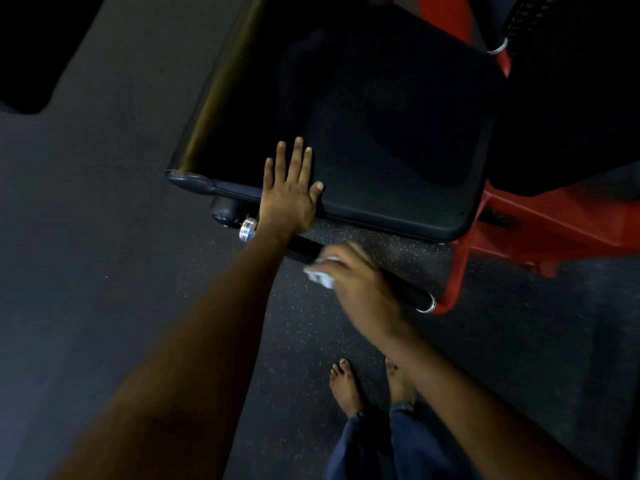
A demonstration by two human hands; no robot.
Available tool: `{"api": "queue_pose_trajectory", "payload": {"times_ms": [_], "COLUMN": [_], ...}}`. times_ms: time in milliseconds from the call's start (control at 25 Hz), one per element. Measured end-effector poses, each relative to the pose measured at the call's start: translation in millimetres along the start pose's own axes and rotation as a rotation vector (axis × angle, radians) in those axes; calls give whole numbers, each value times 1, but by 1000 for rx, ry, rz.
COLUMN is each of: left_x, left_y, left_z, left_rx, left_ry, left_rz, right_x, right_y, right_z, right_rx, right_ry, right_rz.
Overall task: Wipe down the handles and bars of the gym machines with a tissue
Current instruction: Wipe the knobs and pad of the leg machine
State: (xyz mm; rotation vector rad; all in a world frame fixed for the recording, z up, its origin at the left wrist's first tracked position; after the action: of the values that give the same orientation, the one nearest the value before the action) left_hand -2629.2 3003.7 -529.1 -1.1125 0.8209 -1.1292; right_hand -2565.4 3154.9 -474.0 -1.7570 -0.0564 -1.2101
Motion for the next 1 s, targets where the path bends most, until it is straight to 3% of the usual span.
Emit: {"api": "queue_pose_trajectory", "payload": {"times_ms": [160, 240, 320, 400, 520, 600, 640, 760, 840, 1000], "left_x": [2, 1, 0, 0, -1, -1, -2, -5, -3, -6], "left_y": [-1, -2, -2, -2, -2, -3, -4, -5, -5, -3], "left_z": [1, 1, 3, 3, 5, 5, 5, 7, 7, 8], "left_rx": [-9, -20, -39, -66, -79, -69, -64, -54, -55, -40], "left_ry": [-3, -9, -15, -23, -28, -31, -34, -41, -41, -76], "left_rz": [1, -3, -14, -30, -37, -32, -37, -42, -40, -17], "right_x": [-9, -47, -80, -82, -15, -4, -20, -91, -92, -5], "right_y": [10, -21, -42, -31, 10, 11, 2, -38, -36, 15], "right_z": [6, 43, 69, 52, -3, -3, 6, 64, 69, 11], "right_rx": [64, -42, -177, -209, -27, -9, -37, -232, -306, -134], "right_ry": [-102, 60, 340, 488, 240, 99, 118, 460, 551, 130], "right_rz": [51, -20, -59, -79, -114, -70, -51, 53, 72, -3]}}
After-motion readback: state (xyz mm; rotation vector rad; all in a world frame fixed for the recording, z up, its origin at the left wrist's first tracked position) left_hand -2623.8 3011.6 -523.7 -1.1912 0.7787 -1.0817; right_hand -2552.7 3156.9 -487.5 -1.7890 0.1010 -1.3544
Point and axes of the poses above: each hand's wrist, its own z-axis away from the middle knuckle, its own y-axis out of the palm, x = y × z, the point moved 9 cm from there along -z, towards the middle knuckle, and after that the axes turned 6 degrees about y, right-handed, at the moved point
